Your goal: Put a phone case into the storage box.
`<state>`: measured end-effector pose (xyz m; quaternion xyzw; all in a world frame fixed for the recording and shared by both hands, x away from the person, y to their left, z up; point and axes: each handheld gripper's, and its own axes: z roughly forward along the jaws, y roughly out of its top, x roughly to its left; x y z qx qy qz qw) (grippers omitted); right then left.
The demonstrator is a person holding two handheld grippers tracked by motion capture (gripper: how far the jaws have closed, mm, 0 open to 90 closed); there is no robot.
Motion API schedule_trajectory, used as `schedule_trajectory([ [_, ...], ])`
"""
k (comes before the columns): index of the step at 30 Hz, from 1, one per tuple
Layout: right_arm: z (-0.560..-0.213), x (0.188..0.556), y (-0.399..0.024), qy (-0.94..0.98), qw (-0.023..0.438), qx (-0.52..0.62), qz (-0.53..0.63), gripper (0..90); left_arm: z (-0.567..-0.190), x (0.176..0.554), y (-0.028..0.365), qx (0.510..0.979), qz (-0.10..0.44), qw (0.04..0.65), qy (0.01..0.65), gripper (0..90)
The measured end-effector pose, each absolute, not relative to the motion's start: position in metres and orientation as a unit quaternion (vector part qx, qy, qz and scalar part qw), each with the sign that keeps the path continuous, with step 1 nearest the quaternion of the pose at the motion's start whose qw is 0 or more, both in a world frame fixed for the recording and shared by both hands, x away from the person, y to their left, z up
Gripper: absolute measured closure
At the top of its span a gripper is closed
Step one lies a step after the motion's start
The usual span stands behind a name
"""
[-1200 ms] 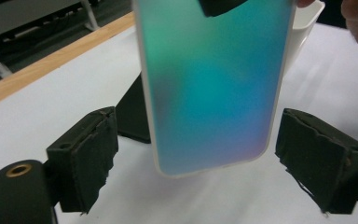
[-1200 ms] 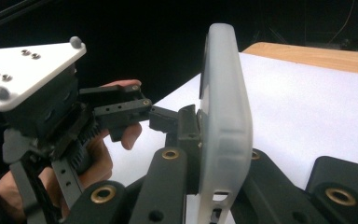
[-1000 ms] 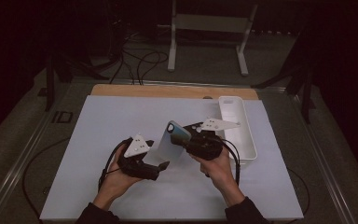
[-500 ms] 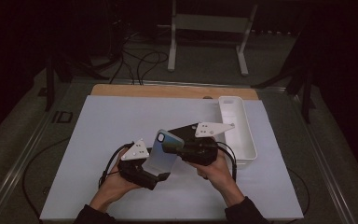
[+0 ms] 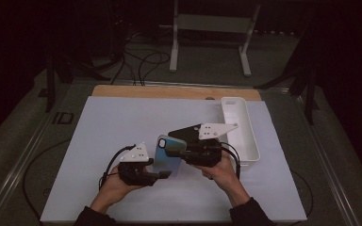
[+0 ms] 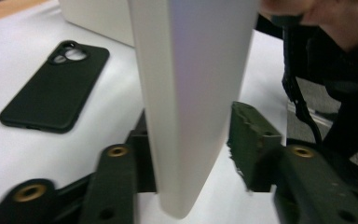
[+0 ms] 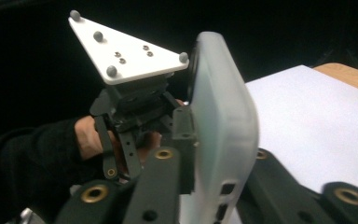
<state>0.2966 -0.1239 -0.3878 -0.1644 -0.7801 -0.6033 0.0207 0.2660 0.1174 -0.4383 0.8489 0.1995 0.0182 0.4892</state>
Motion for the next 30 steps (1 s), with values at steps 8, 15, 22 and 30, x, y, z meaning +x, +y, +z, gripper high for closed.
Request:
schedule_trajectory([
  [8, -0.385, 0.294, -0.121, -0.792, -0.017, -0.158, -0.589, 62.8, -0.439, 0.266, 0.115, 0.852, 0.01, 0.486, 0.195, 76.5],
  [15, -0.386, 0.293, -0.116, -0.788, -0.028, -0.172, -0.591, 43.0, -0.436, 0.264, 0.112, 0.847, 0.044, 0.488, 0.207, 80.7],
  [22, -0.385, 0.289, -0.114, -0.794, -0.069, -0.196, -0.571, 22.4, -0.434, 0.263, 0.114, 0.841, 0.058, 0.494, 0.215, 80.9],
  [30, -0.384, 0.288, -0.117, -0.789, -0.094, -0.228, -0.563, 11.7, -0.432, 0.264, 0.12, 0.829, 0.078, 0.501, 0.236, 81.0],
])
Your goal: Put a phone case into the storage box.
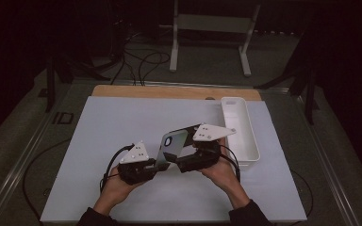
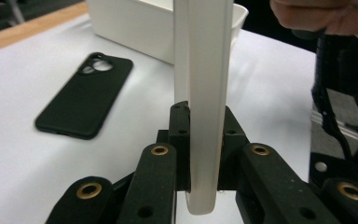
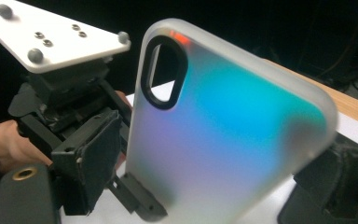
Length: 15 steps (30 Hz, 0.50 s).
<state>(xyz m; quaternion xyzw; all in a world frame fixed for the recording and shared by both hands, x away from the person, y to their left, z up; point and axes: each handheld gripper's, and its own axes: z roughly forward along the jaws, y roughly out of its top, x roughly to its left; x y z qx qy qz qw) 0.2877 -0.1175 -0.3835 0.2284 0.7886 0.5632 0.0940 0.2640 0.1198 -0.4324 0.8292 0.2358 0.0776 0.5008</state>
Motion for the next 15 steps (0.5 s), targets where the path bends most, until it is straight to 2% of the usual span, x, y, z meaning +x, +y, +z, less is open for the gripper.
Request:
schedule_trajectory([
  [11, -0.3834, 0.2888, -0.1241, 0.766, 0.098, 0.281, 0.569, 10.3, -0.4305, 0.2633, 0.1248, 0.813, 0.112, 0.507, 0.263, 81.5],
  [14, -0.3831, 0.2906, -0.1237, 0.757, 0.087, 0.293, 0.577, 10.6, -0.431, 0.2625, 0.1238, 0.813, 0.12, 0.505, 0.263, 82.4],
  [15, -0.3834, 0.2915, -0.1234, 0.754, 0.08, 0.297, 0.58, 11.2, -0.4312, 0.2622, 0.1235, 0.812, 0.123, 0.506, 0.265, 85.6],
])
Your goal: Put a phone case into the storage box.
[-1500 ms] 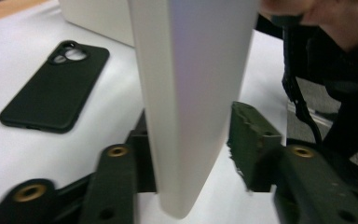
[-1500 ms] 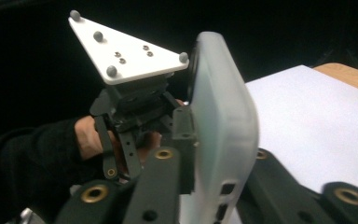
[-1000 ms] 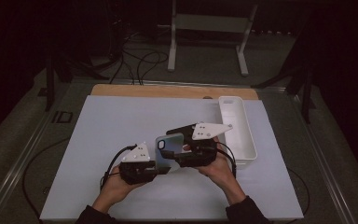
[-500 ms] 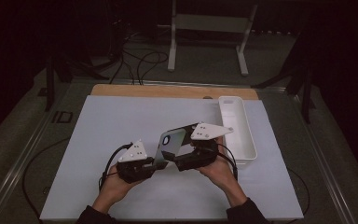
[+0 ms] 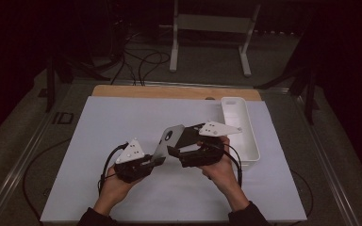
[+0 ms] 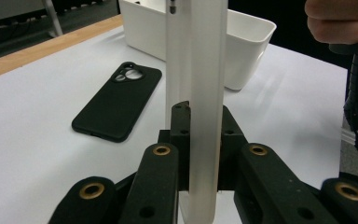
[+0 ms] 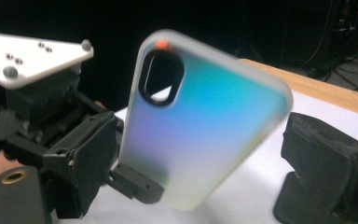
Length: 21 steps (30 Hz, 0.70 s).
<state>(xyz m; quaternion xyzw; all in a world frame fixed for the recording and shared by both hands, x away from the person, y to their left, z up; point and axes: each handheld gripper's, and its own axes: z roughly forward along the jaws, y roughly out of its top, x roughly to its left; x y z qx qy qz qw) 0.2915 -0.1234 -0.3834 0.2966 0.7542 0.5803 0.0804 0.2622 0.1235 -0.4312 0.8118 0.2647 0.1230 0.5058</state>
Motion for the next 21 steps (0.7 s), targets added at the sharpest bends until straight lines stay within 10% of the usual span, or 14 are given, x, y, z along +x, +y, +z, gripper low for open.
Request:
schedule_trajectory([
  [21, -0.385, 0.293, -0.109, 0.715, 0.073, 0.365, 0.592, 15.4, -0.438, 0.258, 0.105, 0.823, 0.165, 0.467, 0.278, 85.7],
])
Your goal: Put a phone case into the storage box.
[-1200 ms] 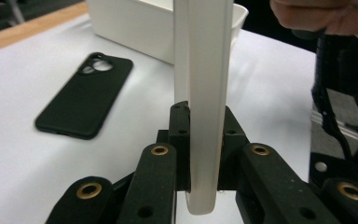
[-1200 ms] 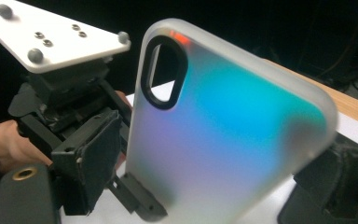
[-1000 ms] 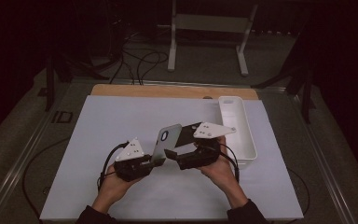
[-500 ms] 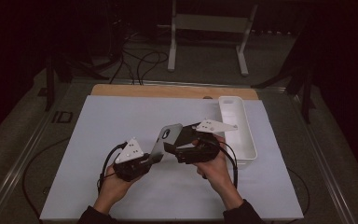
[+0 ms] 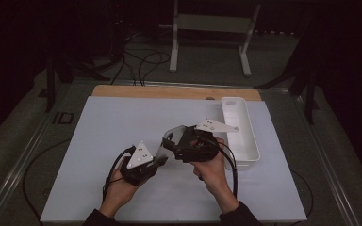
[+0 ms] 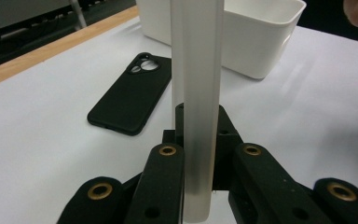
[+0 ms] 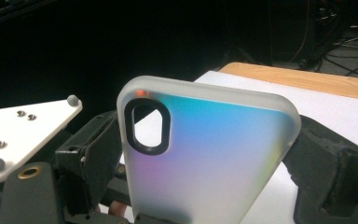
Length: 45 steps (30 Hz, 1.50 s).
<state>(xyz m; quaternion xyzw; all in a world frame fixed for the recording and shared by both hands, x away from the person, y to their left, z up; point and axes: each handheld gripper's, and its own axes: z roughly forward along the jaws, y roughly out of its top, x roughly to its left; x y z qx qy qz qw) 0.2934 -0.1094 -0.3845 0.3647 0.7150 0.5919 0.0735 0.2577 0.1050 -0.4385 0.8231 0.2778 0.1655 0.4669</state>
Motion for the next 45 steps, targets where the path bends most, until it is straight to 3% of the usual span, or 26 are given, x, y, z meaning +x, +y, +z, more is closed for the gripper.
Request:
schedule_trajectory([
  [7, -0.386, 0.292, -0.101, 0.716, 0.097, 0.372, 0.582, 15.8, -0.442, 0.257, 0.098, 0.828, 0.165, 0.456, 0.281, 84.9],
  [17, -0.386, 0.294, -0.102, 0.716, 0.09, 0.374, 0.583, 16.9, -0.443, 0.258, 0.099, 0.827, 0.158, 0.463, 0.276, 82.1],
  [20, -0.386, 0.294, -0.102, 0.716, 0.089, 0.371, 0.584, 16.9, -0.442, 0.258, 0.1, 0.828, 0.152, 0.466, 0.273, 72.7],
  [24, -0.386, 0.294, -0.103, 0.716, 0.09, 0.371, 0.584, 17.0, -0.441, 0.259, 0.103, 0.822, 0.141, 0.475, 0.279, 52.4],
  [25, -0.386, 0.294, -0.104, 0.717, 0.09, 0.37, 0.585, 17.0, -0.439, 0.259, 0.106, 0.814, 0.15, 0.48, 0.291, 52.4],
  [26, -0.386, 0.295, -0.106, 0.716, 0.092, 0.369, 0.585, 17.0, -0.438, 0.259, 0.108, 0.81, 0.15, 0.484, 0.295, 37.4],
  [30, -0.386, 0.296, -0.109, 0.712, 0.093, 0.375, 0.587, 17.0, -0.434, 0.261, 0.117, 0.797, 0.158, 0.491, 0.314, 16.0],
  [37, -0.386, 0.298, -0.112, 0.71, 0.097, 0.378, 0.586, 17.0, -0.432, 0.264, 0.137, 0.778, 0.165, 0.504, 0.339, 1.4],
  [45, -0.387, 0.301, -0.116, 0.711, 0.103, 0.382, 0.581, 17.0, -0.436, 0.264, 0.161, 0.76, 0.197, 0.508, 0.353, 0.0],
])
